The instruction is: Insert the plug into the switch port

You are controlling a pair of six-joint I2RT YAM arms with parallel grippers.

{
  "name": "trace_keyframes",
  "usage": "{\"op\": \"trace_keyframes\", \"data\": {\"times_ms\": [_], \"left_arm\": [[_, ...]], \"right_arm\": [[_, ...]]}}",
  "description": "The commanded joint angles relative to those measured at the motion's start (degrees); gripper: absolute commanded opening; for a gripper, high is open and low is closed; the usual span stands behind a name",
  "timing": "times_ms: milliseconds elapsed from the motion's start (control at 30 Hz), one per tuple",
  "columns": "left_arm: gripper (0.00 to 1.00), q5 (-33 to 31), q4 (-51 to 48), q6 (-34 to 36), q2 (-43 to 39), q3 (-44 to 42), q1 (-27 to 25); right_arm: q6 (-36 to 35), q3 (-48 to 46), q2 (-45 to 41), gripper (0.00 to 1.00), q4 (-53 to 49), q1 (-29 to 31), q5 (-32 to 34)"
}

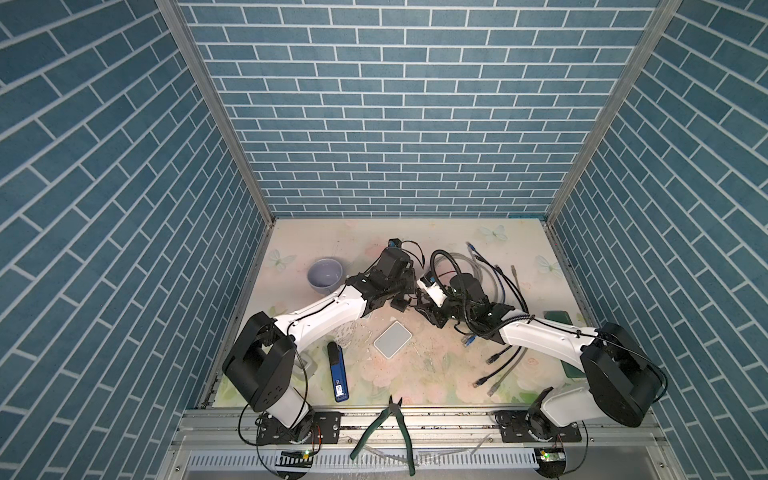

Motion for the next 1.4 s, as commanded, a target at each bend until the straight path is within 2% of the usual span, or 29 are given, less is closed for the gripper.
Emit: {"op": "trace_keyframes", "data": {"times_ms": [0,367,633,900,1367], "left_arm": [[0.00,0.37,-0.71,-0.08,-0.59,1.83,0.29],[0.00,1.17,-1.26,-0.31,-0.75,2.42,0.39],[0.00,1.95,-1.89,-0.27,-1.00,2.64,0.39],[0.00,2.93,-2.19,-0.32,-1.26,2.73,0.54],[0.00,7.92,-0.74,-2.39,-3.02,1.91,3.45]], "right_arm": [[-8.62,-1.36,-2.97,0.49,4.29,1.90,1.17],[-13.04,0.45,-0.58,0.50,3.30,3.84,2.19],[-13.96,-1.36,2.07,0.49,10.65,4.59,12.72],[-15.15,-2.01,4.29,0.45,14.82,4.60,13.12],[-12.55,-15.01,-5.38,0.45,27.29,4.58,14.91]]}}
